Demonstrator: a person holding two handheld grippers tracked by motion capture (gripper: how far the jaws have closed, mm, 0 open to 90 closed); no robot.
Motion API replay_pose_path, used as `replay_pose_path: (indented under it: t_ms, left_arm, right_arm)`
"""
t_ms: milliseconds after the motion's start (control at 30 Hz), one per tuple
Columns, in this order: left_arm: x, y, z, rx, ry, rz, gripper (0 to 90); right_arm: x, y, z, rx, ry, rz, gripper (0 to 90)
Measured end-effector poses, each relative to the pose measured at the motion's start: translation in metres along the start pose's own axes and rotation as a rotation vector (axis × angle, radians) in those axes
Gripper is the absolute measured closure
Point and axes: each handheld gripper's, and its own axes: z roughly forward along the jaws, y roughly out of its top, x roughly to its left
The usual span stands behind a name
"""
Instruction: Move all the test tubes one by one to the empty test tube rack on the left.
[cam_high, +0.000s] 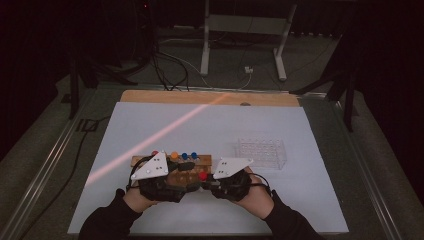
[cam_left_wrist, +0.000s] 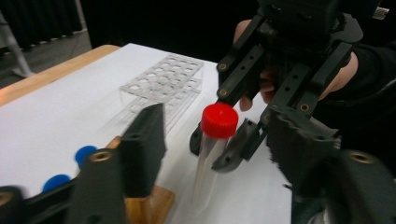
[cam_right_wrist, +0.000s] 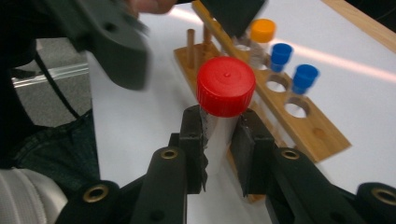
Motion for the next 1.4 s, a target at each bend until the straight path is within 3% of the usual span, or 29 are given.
replay_pose_path:
  t_ms: [433, 667, 733, 867, 933, 1167, 1400]
  left_arm:
    - [-0.002, -0.003, 0.007, 0.021, -0.014, 0.042, 68.6]
    - [0.0, -0.002, 0.005, 0.021, -0.013, 0.041, 71.2]
    - [0.002, 0.0, 0.002, 0.016, -0.008, 0.035, 71.3]
    - [0.007, 0.006, -0.011, 0.004, 0.04, 0.038, 71.3]
    - [0.01, 0.009, -0.02, -0.005, 0.068, 0.045, 71.3]
    - [0.021, 0.018, -0.055, -0.042, 0.182, 0.047, 71.4]
    - [0.032, 0.022, -0.088, -0.075, 0.276, 0.039, 71.3]
  right_arm:
    - [0.005, 0.002, 0.002, -0.004, 0.013, -0.009, 75.2]
    - [0.004, 0.001, 0.002, -0.015, 0.013, -0.003, 74.3]
    - [0.003, 0.001, 0.001, -0.035, 0.01, -0.002, 68.0]
    - [-0.003, 0.0, -0.007, -0.074, -0.019, 0.022, 54.8]
    - [-0.006, 0.0, -0.013, -0.094, -0.054, 0.04, 40.7]
    - [-0.015, -0.005, -0.028, -0.155, -0.129, 0.07, 21.5]
    - [-0.02, -0.015, -0.033, -0.165, -0.118, 0.092, 8.6]
